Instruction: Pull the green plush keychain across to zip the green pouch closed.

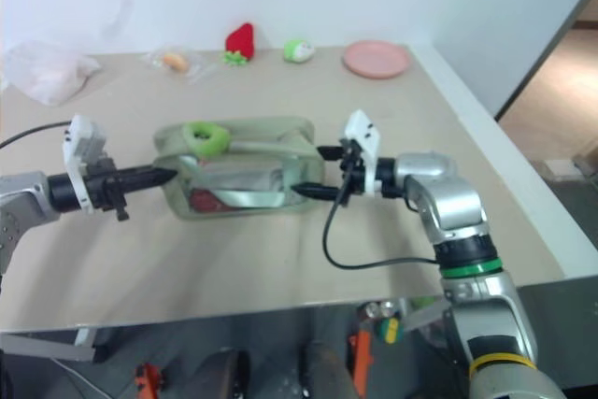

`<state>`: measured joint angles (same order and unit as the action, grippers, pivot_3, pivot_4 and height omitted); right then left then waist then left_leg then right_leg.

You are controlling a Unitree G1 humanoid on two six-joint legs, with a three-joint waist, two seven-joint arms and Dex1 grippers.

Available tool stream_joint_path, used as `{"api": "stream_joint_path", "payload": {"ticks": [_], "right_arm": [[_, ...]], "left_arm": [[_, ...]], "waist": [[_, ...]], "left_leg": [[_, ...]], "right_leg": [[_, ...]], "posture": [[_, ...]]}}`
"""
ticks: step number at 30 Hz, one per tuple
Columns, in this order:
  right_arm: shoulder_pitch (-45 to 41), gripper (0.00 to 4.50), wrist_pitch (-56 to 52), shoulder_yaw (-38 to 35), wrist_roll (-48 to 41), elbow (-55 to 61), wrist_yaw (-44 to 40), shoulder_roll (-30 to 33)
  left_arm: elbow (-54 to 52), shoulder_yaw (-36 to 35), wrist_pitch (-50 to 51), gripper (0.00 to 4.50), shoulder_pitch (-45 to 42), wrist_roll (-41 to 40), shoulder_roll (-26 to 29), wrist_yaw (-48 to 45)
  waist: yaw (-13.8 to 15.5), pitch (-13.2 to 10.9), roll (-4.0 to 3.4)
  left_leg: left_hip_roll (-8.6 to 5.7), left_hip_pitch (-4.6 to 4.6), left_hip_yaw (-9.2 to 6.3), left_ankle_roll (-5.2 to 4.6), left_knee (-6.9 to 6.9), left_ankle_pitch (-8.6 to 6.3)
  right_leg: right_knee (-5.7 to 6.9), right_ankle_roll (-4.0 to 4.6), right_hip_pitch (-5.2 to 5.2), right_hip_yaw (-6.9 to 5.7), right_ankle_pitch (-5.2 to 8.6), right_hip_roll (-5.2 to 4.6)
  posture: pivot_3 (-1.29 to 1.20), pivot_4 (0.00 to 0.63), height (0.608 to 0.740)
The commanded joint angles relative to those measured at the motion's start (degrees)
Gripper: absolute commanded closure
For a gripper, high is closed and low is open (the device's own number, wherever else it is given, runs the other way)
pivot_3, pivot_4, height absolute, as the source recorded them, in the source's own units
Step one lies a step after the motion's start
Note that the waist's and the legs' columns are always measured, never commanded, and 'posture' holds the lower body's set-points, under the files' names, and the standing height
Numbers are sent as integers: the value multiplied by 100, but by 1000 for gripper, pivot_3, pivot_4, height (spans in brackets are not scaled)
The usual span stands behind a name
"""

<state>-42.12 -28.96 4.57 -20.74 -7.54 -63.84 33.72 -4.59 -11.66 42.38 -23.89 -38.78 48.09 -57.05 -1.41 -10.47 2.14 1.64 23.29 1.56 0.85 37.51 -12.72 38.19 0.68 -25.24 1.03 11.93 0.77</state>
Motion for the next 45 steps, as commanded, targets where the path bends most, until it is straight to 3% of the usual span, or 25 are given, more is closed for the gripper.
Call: {"api": "stream_joint_path", "payload": {"ticks": [1, 5, 11, 14, 22, 43, 45], "right_arm": [[-141, 16, -42, -678, -399, 433, -176, 503], [-358, 16, -309, -950, -936, 953, -222, 632], [-913, 16, -482, -402, -1100, 1603, 138, -101], [-1285, 16, -162, 269, -686, 1415, 144, -576], [-1573, 16, 434, 758, -182, 677, -26, -987], [-1779, 16, 869, 956, 358, -198, -245, -1624], [-1792, 547, 890, 954, 394, -254, -255, -1651]], "left_arm": [[-176, -48, -61, 4500, 142, 3, 9, -41], [-239, -69, -92, 4500, 269, -12, 25, -59], [-222, -34, -112, 4500, 241, -4, -16, -79], [-156, -10, -124, 4500, 132, -10, -47, -88], [-126, 4, -144, 4500, 71, -9, -89, -72], [-228, -149, -96, 4500, 203, -104, -190, 88], [-238, -164, -88, 4500, 208, -113, -198, 94]], "waist": [[14, -2, -3], [5, -1, -3], [1, -2, -5], [5, -2, -5], [25, 0, -2], [26, 0, -2], [26, 0, -2]], "left_leg": [[0, 0, 0, 0, 0, 0], [8, -8, -1, -3, -3, -2], [13, -14, -4, -4, -2, 1], [15, -13, -6, -4, -2, 2], [-10, 4, 0, -7, 2, -1], [0, 2, -5, -6, 2, 0], [0, 2, -5, -6, 2, 0]], "right_leg": [[0, 0, 0, 0, 0, 0], [-2, -1, 1, 6, 2, -2], [3, 12, 3, -3, -7, 10], [2, 13, 4, -7, -7, 12], [-9, -22, 0, 1, -4, -14], [-7, -14, 0, 0, -7, -12], [-7, -13, 0, 0, -7, -12]], "posture": [[0, 150, 740], [0, 150, 740], [0, 150, 740], [0, 150, 740], [0, 150, 740], [0, 150, 740], [0, 150, 740]]}}
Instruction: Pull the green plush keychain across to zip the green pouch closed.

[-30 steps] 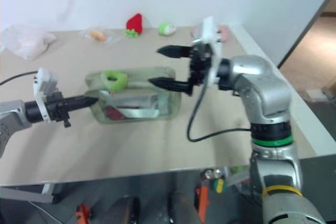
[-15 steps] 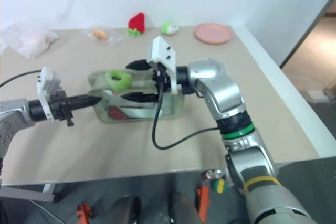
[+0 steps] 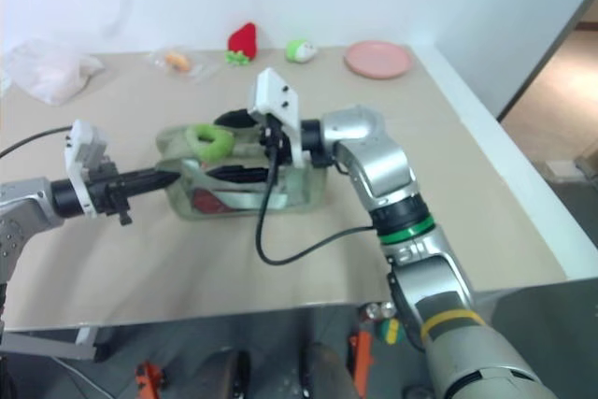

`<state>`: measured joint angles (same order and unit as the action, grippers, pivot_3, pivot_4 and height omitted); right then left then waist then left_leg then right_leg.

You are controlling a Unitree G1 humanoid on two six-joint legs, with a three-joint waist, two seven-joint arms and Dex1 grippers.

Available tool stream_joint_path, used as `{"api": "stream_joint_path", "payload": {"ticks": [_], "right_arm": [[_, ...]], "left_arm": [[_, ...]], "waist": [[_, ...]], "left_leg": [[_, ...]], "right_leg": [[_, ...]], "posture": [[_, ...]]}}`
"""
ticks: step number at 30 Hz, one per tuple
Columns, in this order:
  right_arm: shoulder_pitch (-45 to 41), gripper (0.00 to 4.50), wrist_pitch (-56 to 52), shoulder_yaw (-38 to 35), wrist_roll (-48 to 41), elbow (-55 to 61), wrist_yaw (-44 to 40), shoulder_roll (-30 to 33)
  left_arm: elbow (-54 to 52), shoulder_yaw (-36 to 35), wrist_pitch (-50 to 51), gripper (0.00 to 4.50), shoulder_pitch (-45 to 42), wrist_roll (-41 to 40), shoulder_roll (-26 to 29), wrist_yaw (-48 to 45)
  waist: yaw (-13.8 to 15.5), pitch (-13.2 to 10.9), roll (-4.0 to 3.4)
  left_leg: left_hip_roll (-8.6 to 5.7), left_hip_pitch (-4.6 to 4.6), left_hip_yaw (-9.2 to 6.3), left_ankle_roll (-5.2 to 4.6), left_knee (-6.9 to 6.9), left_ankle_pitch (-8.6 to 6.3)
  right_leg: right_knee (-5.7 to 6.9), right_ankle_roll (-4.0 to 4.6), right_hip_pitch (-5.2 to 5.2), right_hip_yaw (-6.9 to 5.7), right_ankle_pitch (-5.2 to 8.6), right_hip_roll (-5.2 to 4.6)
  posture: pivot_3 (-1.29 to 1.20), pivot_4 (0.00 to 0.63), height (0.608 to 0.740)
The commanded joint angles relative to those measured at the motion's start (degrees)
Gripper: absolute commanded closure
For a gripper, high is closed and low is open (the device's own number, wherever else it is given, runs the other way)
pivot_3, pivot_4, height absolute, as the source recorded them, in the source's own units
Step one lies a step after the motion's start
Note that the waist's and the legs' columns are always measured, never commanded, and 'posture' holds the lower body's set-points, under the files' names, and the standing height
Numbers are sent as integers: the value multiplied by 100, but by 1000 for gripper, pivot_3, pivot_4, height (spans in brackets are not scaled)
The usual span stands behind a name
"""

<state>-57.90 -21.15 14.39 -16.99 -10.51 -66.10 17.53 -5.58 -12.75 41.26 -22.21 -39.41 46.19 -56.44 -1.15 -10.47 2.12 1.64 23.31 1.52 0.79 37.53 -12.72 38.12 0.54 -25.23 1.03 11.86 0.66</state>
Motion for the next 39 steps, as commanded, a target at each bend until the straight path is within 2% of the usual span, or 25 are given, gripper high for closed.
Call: {"api": "stream_joint_path", "payload": {"ticks": [1, 4, 5, 6, 16, 25, 33, 39], "right_arm": [[-221, 547, 114, -33, 34, 2, -21, -50], [-212, 547, 151, -35, 59, -95, -43, -87], [-207, 979, 151, -35, 58, -105, -51, -90], [-205, 1041, 146, -37, 51, -111, -61, -93], [-187, 4459, 146, -74, 0, -153, -163, -94], [-314, 4459, 147, -289, -53, -234, -203, 83], [-554, 4459, -209, -893, -372, -218, -99, 574], [-333, 4459, -177, -1077, -259, -197, 18, 1028]], "left_arm": [[-149, -61, 25, 4500, 48, -49, -13, 43], [-185, -84, 42, 4500, 69, -65, -32, 76], [-198, -92, 51, 4500, 76, -72, -35, 84], [-210, -96, 56, 4500, 83, -75, -36, 92], [-291, -124, 93, 4500, 124, -154, -26, 183], [-289, -98, 106, 4500, 103, -176, -24, 204], [-183, 49, 80, 4500, 0, -112, -112, 169], [-168, 138, 105, 4500, -109, -85, -199, 181]], "waist": [[0, 0, 0], [-3, 0, 0], [-3, 0, 0], [-3, 0, 0], [-3, 0, 0], [-2, 0, 0], [1, 0, 0], [7, 0, 0]], "left_leg": [[0, 0, 0, 0, 0, 0], [2, 0, 0, 0, 0, 0], [2, 0, 0, 0, 0, 0], [3, 0, 0, 0, 0, 0], [5, 0, -1, 0, 0, 0], [4, 0, 0, 0, 0, 0], [0, 1, 0, 0, 0, 0], [-3, 2, 3, 1, 0, 1]], "right_leg": [[0, 0, 0, 0, 0, 0], [0, 1, -1, 0, 0, 0], [0, 1, -1, 0, 0, 0], [0, 1, 0, 0, 0, 0], [1, 3, -1, 1, -2, -1], [0, 3, 0, 0, -1, -1], [-1, 1, -1, 1, -1, -2], [-1, 2, 1, 0, -1, 0]], "posture": [[0, 150, 740], [0, 150, 740], [0, 150, 740], [0, 150, 740], [0, 150, 740], [0, 150, 740], [0, 150, 740], [0, 150, 740]]}}
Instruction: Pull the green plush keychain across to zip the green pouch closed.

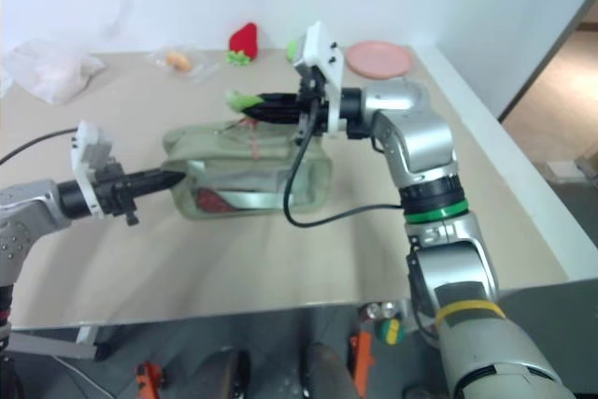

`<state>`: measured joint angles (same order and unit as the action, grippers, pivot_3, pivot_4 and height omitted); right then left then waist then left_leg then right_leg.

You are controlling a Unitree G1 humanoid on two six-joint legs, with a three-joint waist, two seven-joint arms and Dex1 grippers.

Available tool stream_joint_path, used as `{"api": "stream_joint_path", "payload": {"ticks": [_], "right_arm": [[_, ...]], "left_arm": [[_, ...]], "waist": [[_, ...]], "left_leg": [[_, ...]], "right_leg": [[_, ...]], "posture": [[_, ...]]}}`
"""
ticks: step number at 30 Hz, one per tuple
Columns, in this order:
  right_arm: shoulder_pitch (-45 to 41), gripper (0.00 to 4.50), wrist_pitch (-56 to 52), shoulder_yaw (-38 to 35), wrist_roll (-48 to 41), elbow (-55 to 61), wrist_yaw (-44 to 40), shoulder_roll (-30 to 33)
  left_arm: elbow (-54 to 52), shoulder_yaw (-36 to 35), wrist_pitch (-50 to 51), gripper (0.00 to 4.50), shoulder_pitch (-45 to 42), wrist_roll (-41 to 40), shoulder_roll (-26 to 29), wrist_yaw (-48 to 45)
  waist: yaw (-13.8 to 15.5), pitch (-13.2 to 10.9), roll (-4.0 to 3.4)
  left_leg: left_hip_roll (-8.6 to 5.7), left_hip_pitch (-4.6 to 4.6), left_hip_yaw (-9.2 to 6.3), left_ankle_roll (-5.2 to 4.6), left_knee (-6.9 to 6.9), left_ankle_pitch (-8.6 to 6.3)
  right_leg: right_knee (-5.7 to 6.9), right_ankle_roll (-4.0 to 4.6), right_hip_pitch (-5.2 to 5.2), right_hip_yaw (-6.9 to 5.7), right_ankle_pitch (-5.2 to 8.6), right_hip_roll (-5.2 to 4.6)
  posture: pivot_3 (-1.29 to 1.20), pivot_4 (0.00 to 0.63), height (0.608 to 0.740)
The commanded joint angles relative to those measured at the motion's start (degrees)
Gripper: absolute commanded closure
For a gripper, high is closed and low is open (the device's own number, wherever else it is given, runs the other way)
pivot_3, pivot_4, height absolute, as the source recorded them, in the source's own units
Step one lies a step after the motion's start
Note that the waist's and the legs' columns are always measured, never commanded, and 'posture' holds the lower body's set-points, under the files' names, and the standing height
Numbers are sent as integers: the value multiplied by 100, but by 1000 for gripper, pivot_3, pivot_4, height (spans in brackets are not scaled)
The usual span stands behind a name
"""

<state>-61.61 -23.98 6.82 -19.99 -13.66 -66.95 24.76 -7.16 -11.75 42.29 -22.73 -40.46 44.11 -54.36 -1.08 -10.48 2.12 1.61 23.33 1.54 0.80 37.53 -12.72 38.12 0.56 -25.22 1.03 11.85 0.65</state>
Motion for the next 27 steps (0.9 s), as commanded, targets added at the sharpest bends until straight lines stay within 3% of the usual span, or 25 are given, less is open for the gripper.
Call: {"api": "stream_joint_path", "payload": {"ticks": [1, 14, 16, 18, 22, 25, 27], "right_arm": [[96, 4459, 153, -355, 107, 88, 139, 447], [1068, 4459, 997, -734, 1381, -583, 999, 2590], [1301, 4459, 993, -688, 1422, -538, 1037, 2684], [1704, 4459, 792, -529, 1319, -181, 1060, 2400], [2729, 4459, 495, 484, 1414, 676, 1351, 1137], [2910, 4459, 547, 846, 1700, 643, 1550, 607], [2760, 4459, 511, 794, 1745, 456, 1673, 393]], "left_arm": [[-13, 47, 8, 4500, -65, 18, 5, -28], [-89, 39, 102, 4500, -53, -15, 50, -2], [-109, 21, 113, 4500, -30, -30, 71, 7], [-120, -4, 114, 4500, -2, -45, 96, 36], [-143, -106, 216, 4500, 29, -137, 104, 131], [-161, -160, 338, 4500, 27, -197, 85, 196], [-184, -178, 422, 4500, 22, -227, 76, 240]], "waist": [[1, 0, 0], [6, -1, -1], [-5, -1, -1], [-30, -1, -2], [-105, 18, 30], [-133, 13, -6], [-152, 19, 14]], "left_leg": [[-1, 0, 1, 0, 0, 0], [-9, 2, 5, -1, -1, -1], [-8, 2, 8, -1, -3, -1], [-4, 1, 7, -1, -5, -1], [15, -19, 3, -2, -10, -2], [25, -22, -1, 5, -8, 3], [21, -42, 1, 8, -9, 8]], "right_leg": [[0, -1, 0, 0, 1, 1], [-3, -6, 0, 3, 6, 0], [-4, -6, -1, 6, 8, 1], [-3, -6, -3, 14, 8, 2], [-1, 0, 5, 16, 5, 15], [14, 17, -1, 10, -4, 32], [18, 19, 11, 12, -5, 32]], "posture": [[0, 150, 740], [0, 150, 740], [0, 150, 740], [0, 150, 740], [0, 150, 740], [0, 150, 740], [0, 150, 740]]}}
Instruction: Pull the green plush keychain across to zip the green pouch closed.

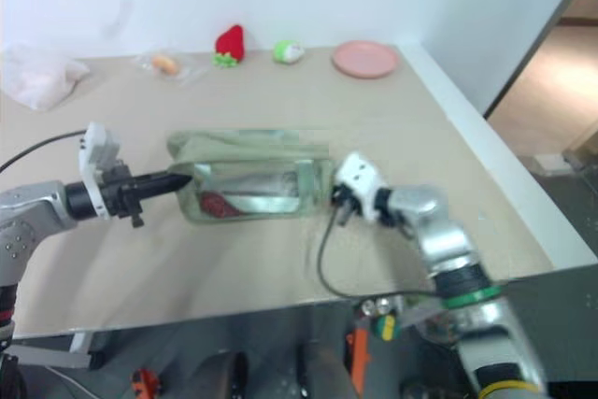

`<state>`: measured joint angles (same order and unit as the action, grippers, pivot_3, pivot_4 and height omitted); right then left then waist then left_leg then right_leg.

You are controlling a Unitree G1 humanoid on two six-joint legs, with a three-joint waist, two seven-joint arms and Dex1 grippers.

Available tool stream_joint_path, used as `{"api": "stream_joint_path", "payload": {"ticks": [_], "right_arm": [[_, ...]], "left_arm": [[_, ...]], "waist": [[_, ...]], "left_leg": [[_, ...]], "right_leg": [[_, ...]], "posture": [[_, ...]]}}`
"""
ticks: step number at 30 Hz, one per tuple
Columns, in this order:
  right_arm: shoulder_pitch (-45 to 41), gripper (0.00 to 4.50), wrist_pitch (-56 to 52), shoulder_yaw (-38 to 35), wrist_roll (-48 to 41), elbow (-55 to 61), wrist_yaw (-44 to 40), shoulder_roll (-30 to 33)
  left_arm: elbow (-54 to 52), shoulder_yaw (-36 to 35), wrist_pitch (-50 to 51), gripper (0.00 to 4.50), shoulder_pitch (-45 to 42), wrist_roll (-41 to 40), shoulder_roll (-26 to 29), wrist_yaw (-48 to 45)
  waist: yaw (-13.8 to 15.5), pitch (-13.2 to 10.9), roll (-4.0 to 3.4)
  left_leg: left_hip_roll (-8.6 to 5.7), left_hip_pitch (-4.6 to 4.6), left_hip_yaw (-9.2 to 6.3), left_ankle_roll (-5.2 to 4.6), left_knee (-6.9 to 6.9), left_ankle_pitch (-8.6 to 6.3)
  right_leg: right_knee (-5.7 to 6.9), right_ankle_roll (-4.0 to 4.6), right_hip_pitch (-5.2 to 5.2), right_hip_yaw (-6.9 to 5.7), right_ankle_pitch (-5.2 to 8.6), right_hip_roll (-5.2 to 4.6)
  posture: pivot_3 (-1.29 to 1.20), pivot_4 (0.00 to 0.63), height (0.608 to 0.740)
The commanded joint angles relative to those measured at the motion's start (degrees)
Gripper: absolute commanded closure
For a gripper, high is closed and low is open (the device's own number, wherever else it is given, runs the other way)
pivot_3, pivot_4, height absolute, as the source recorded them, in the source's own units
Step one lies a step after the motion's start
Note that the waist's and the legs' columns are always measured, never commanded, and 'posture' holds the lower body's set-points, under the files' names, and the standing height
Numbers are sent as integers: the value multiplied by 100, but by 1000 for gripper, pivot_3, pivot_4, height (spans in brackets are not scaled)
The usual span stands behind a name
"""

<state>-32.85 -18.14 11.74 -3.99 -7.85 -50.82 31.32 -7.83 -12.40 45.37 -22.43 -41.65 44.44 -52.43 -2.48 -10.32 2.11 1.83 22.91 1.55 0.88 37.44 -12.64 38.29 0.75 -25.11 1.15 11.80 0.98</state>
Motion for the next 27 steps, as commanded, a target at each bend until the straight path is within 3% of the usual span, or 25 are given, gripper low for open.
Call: {"api": "stream_joint_path", "payload": {"ticks": [1, 7, 8, 9, 11, 18, 21, 27], "right_arm": [[-176, 4459, -71, 252, 149, -165, 52, -289], [-695, 4459, 13, -487, -3, -777, 160, 8], [-747, 4130, -109, -668, -196, -752, 108, 32], [-739, 3703, -146, -789, -367, -644, -28, 96], [-712, 3117, -366, -1085, -718, -307, -208, 224], [-431, 729, -1604, -2196, -2269, 966, -685, 796], [-235, 677, -2135, -2624, -2950, 1339, -815, 1019], [409, 677, -2561, -3074, -3523, 1853, -885, 1467]], "left_arm": [[-126, -123, 145, 4500, -6, -123, 40, 64], [-129, -178, 155, 4500, 88, -81, -31, 180], [-127, -184, 148, 4500, 96, -73, -40, 203], [-126, -187, 139, 3910, 98, -60, -53, 243], [-114, -192, 105, 3492, 112, -43, -63, 288], [-58, -326, 231, 1119, 83, -319, -119, 263], [-26, -490, 292, 34, 9, -529, -144, 262], [8, -1279, 136, 34, 310, -596, 89, 419]], "waist": [[-20, 3, 29], [-19, 3, 28], [-17, 1, 26], [-14, 0, 25], [-5, -1, 23], [7, -4, 20], [19, -4, 21], [7, -5, 22]], "left_leg": [[3, -16, 0, 0, 0, 0], [8, -28, 6, -1, 0, 4], [4, -27, 6, -1, -2, 3], [3, -22, 7, -1, -5, 3], [-1, -7, 6, -1, -7, 3], [-1, 41, 0, -7, -9, -6], [-8, 40, 0, -7, -7, -6], [-8, 35, 1, -7, -2, -6]], "right_leg": [[-2, 1, 14, -3, 0, 4], [-5, 19, 16, 0, -10, 9], [-5, 19, 18, 2, -9, 10], [-5, 19, 11, 5, -9, 11], [-7, 18, 4, 5, -7, 12], [-15, -2, -23, -5, 9, -13], [-16, -4, -19, -7, 10, -20], [-16, -9, -17, -3, 6, -20]], "posture": [[0, 150, 740], [0, 150, 740], [0, 150, 740], [0, 150, 740], [0, 150, 740], [0, 150, 740], [0, 150, 740], [0, 150, 740]]}}
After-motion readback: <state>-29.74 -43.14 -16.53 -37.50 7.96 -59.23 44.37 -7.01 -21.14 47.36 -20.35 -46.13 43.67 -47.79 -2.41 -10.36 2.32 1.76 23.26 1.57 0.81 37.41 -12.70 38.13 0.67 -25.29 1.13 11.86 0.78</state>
